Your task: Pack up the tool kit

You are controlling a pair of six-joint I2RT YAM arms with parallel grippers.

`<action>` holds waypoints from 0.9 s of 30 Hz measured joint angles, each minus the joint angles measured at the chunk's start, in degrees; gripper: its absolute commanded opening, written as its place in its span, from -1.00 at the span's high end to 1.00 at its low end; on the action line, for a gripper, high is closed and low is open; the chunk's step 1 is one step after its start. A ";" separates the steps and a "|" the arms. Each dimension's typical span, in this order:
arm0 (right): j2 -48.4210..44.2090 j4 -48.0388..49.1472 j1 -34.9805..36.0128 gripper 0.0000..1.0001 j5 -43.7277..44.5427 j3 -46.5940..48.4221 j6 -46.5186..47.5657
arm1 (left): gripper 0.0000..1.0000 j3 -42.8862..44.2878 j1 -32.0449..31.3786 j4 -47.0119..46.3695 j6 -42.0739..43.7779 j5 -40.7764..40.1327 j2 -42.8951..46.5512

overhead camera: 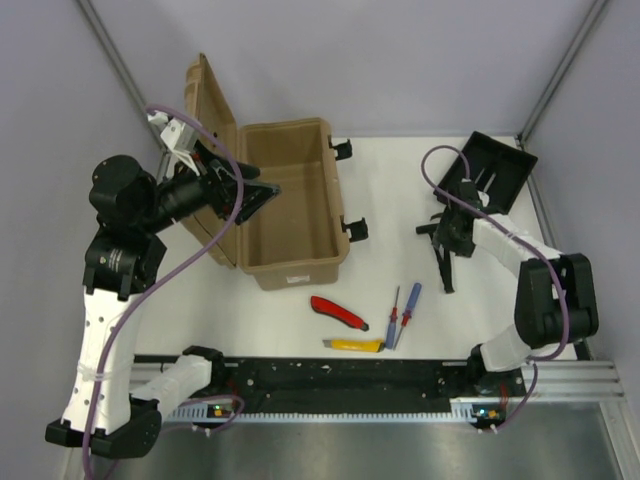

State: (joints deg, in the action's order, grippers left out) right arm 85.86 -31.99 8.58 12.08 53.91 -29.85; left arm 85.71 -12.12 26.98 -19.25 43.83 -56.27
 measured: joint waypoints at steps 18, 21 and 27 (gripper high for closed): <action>8.87 3.26 -0.59 0.43 0.09 4.42 2.51 | -0.54 0.00 -0.04 0.55 1.42 -1.53 0.55; 10.14 3.30 -0.74 0.44 0.26 4.42 2.89 | -0.54 0.00 -0.04 0.74 1.49 -1.55 0.63; 10.97 3.30 -0.76 0.40 0.28 4.42 3.32 | -0.55 0.00 -0.04 1.22 1.51 -1.68 0.66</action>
State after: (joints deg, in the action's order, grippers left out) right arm 96.84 -28.69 7.81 12.36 58.33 -26.52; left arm 85.71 -12.16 28.21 -17.74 42.15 -55.61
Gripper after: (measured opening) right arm 0.291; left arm 0.774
